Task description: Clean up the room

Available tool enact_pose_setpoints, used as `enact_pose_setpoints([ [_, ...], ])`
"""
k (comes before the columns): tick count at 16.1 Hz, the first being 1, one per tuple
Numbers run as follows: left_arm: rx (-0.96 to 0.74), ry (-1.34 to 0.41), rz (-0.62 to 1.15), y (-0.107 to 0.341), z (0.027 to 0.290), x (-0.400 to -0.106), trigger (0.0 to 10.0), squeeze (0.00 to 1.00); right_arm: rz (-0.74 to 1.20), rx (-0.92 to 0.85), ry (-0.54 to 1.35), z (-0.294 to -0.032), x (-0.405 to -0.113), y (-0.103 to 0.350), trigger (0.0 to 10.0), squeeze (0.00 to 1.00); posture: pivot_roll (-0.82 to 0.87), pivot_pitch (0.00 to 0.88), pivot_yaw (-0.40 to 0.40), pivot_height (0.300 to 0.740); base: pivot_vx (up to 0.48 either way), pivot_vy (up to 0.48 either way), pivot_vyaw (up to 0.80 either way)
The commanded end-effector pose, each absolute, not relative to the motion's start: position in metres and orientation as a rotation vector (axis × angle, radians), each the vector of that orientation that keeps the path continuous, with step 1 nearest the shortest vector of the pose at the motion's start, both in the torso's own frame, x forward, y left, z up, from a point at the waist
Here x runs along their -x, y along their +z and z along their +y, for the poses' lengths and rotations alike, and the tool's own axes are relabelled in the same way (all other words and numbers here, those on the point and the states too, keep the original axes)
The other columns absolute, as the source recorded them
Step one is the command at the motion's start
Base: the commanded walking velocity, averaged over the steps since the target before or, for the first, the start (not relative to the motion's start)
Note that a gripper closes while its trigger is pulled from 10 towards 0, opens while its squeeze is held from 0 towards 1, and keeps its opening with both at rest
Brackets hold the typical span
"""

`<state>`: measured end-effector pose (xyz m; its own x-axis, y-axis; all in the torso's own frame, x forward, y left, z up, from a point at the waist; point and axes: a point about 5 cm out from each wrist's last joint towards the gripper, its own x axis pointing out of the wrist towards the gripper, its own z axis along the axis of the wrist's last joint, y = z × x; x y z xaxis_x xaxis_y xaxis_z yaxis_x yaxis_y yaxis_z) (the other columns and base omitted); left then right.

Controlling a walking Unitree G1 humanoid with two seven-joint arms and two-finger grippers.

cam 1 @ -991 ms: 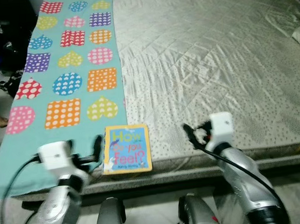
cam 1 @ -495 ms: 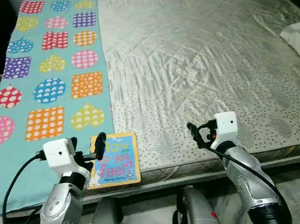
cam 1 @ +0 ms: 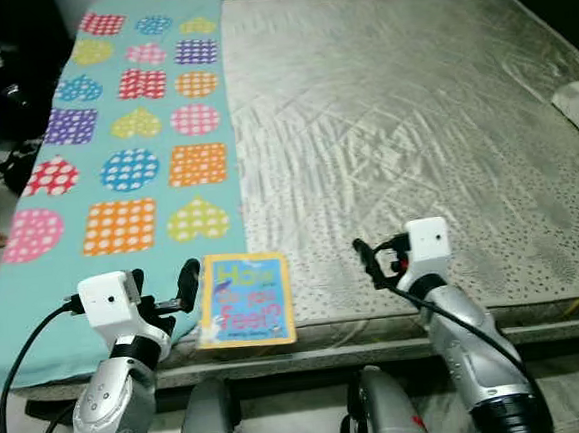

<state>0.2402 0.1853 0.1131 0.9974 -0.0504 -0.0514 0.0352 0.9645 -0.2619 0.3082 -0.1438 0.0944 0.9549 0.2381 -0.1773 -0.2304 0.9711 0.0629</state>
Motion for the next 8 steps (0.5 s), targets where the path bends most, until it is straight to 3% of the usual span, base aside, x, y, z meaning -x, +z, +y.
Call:
enact_pose_setpoints([
  [1,0.261,-0.042,0.071,0.1103,0.1866,-0.2385,10.0,0.0,0.199,-0.04,0.227,-0.1488,-0.3073,0.0908,10.0,0.0,0.03,0.192,-0.035,0.625,0.0,0.48,0.0],
  [3,0.261,-0.043,0.071,0.1103,0.1866,-0.2385,10.0,0.0,0.199,-0.041,0.225,-0.1489,-0.3073,0.0907,10.0,0.0,0.03,0.196,-0.035,0.625,0.0,0.48,0.0],
  [8,0.255,-0.031,0.072,0.1101,0.1883,-0.2396,10.0,0.0,0.201,-0.043,0.223,-0.1487,-0.3081,0.0906,10.0,0.0,0.03,0.211,-0.034,0.625,0.0,0.0,0.0],
])
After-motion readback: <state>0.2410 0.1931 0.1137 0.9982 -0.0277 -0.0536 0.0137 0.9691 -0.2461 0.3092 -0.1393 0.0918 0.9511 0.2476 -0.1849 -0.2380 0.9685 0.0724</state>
